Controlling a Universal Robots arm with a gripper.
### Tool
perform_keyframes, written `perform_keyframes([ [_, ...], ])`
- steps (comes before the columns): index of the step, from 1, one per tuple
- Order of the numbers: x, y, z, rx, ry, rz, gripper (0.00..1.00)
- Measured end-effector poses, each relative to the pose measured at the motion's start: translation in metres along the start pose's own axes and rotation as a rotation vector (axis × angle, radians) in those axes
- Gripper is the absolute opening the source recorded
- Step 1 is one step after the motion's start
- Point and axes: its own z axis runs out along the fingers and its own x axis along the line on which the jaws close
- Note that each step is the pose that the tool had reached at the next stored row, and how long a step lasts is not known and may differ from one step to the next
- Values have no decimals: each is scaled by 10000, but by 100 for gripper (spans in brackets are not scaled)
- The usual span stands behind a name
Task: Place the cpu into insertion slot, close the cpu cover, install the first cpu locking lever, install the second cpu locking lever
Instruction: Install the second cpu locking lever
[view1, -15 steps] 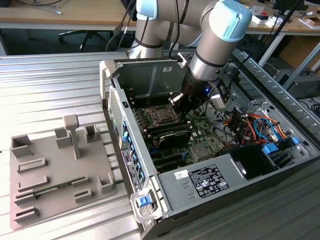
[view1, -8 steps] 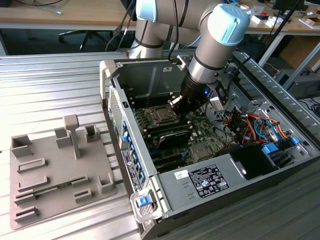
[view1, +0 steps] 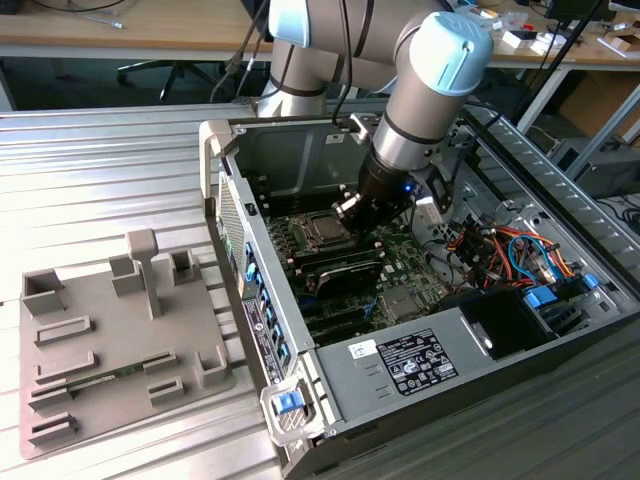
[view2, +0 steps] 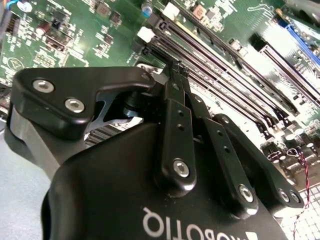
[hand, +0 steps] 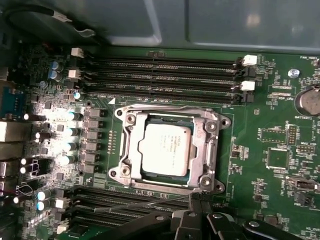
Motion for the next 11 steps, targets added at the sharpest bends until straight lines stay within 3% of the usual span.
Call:
perform_keyframes([
  [11, 141, 12, 16, -3, -1, 1, 11],
])
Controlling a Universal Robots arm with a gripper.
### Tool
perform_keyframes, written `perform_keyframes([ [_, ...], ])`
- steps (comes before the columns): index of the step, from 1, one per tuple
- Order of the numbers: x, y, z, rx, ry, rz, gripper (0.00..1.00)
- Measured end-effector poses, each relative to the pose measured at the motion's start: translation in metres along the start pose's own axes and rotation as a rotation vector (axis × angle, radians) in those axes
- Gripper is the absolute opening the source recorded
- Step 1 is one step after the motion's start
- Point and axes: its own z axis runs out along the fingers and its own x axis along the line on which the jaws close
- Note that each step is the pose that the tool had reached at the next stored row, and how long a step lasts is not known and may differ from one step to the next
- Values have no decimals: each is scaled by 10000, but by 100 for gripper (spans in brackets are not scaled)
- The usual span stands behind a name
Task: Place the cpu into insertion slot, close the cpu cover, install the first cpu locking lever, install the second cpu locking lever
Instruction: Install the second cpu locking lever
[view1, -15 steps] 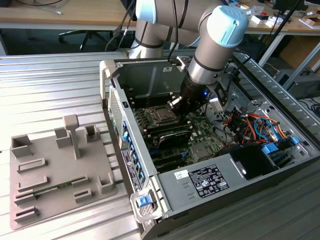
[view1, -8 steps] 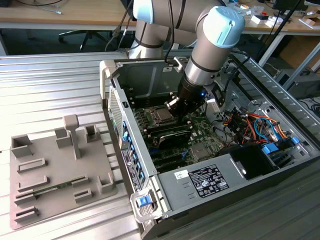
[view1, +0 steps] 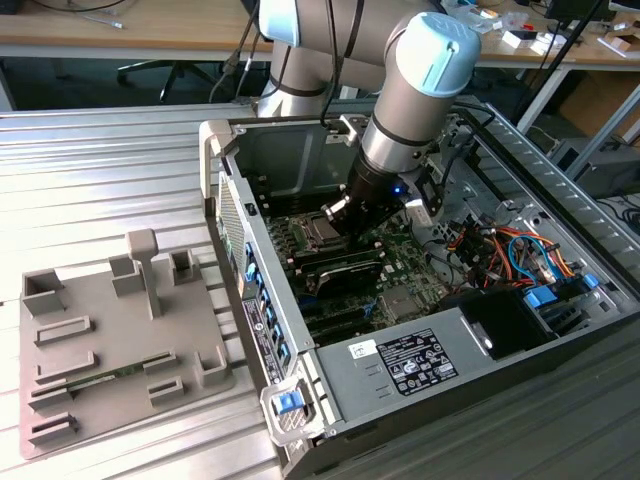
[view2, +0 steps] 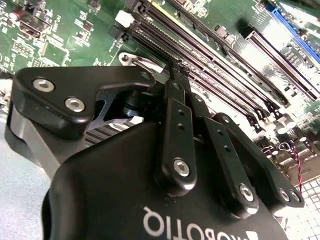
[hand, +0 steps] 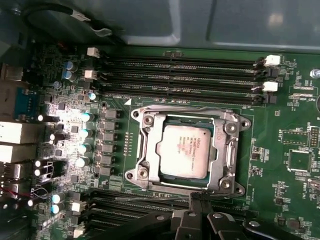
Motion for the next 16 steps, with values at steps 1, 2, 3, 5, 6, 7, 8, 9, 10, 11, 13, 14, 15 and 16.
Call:
perform_keyframes([
  [1, 8, 1, 0, -1, 0, 0, 11],
  [2, 17, 1, 1, 0, 0, -1, 11],
  [3, 28, 2, 1, 0, 1, -1, 11],
  [5, 39, 3, 2, -1, -1, -1, 11],
  [6, 55, 5, 4, -1, -1, -1, 11],
  [7, 80, 7, 6, -1, 0, 0, 11],
  [8, 110, 10, 9, -1, 1, 0, 11],
  [9, 132, 12, 12, -1, -1, 0, 11],
  [10, 158, 14, 15, -1, 0, 0, 11],
  [11, 183, 16, 17, 0, 1, -1, 11],
  [13, 269, 24, 20, 0, -1, 1, 11],
  [14, 287, 26, 22, -1, -2, -1, 11],
  [15, 301, 27, 23, -2, -2, -1, 11],
  [16, 329, 29, 24, -1, -1, -1, 11],
])
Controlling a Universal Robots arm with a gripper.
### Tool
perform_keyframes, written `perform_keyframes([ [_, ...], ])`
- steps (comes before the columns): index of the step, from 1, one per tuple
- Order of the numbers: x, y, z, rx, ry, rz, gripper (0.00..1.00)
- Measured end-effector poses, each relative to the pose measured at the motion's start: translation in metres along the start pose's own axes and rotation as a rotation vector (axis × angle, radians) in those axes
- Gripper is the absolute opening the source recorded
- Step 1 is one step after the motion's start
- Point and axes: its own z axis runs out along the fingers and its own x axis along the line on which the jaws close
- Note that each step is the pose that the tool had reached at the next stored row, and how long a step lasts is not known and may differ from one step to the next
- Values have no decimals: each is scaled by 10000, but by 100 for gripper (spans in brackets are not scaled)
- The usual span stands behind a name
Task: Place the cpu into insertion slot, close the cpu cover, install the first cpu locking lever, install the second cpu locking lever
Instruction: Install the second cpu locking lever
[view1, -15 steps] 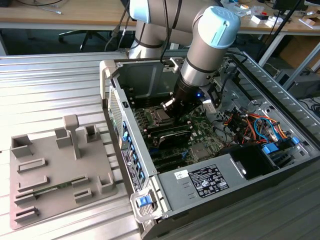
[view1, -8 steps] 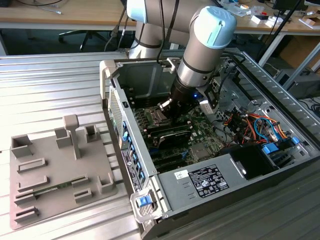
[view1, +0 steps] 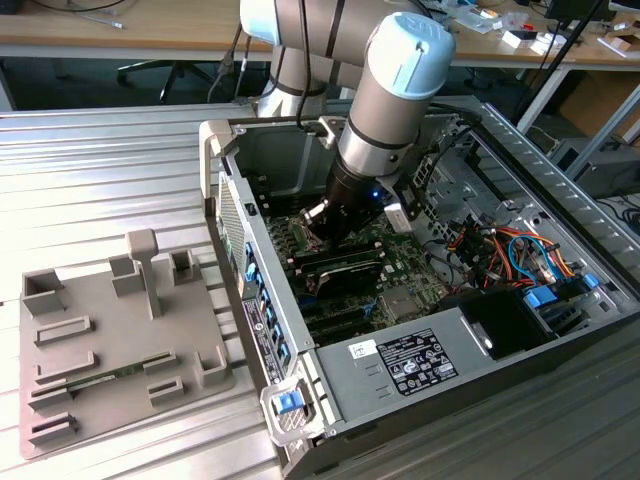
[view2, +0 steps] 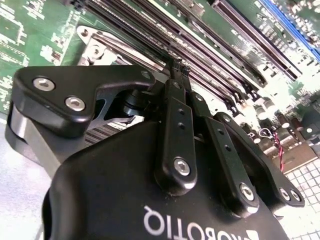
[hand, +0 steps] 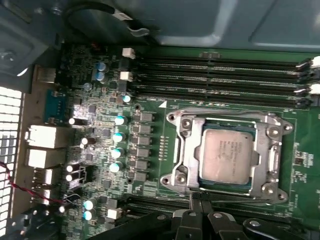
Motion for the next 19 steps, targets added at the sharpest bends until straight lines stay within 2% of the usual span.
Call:
perform_keyframes([
  [5, 126, 11, 4, -1, -1, -6, 11],
  [8, 177, 16, 5, 0, 0, -11, 11],
  [13, 214, 23, 6, -1, 2, -84, 11],
  [15, 247, 44, 9, 1, 8, -214, 11],
  [19, 249, 79, 14, 7, 19, -516, 11],
])
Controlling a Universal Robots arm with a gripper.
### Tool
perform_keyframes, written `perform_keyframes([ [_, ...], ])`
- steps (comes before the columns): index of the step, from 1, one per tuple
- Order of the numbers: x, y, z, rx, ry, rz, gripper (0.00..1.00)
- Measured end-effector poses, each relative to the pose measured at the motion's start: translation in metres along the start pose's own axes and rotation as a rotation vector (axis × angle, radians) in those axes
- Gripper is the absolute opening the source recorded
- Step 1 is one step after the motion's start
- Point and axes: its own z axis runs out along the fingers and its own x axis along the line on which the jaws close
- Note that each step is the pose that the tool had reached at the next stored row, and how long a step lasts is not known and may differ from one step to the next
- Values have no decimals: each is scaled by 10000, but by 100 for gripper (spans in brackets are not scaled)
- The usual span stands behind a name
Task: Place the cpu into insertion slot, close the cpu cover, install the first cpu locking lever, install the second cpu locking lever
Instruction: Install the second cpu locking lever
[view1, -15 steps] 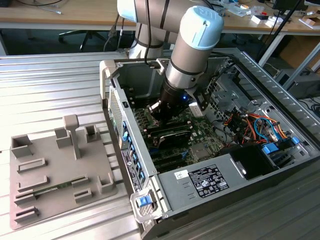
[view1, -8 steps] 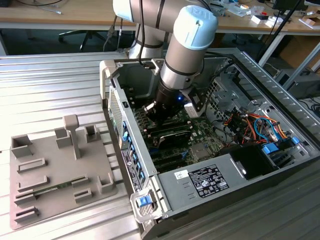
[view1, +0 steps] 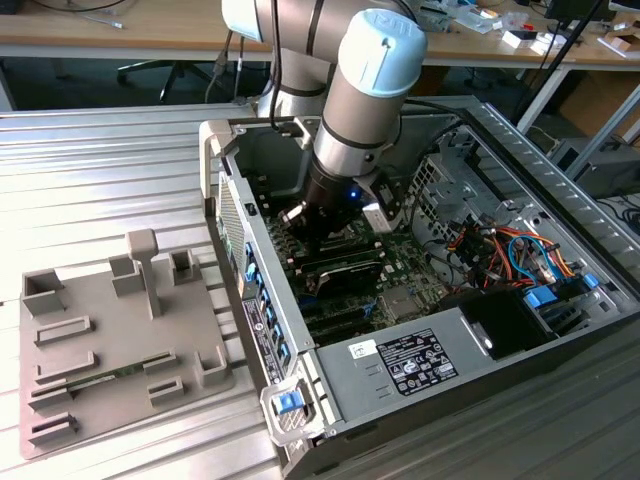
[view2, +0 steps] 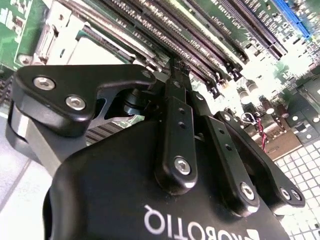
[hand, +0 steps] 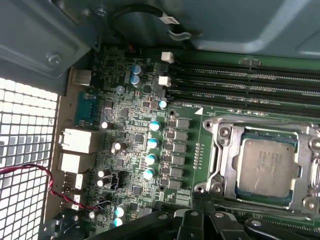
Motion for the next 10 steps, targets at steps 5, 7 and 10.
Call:
perform_keyframes([
  [5, -6, 40, 6, 9, 17, -484, 11],
  [7, -8, 46, 9, 10, 21, -626, 11],
  [10, 2, 49, 15, 11, 25, -729, 11],
])
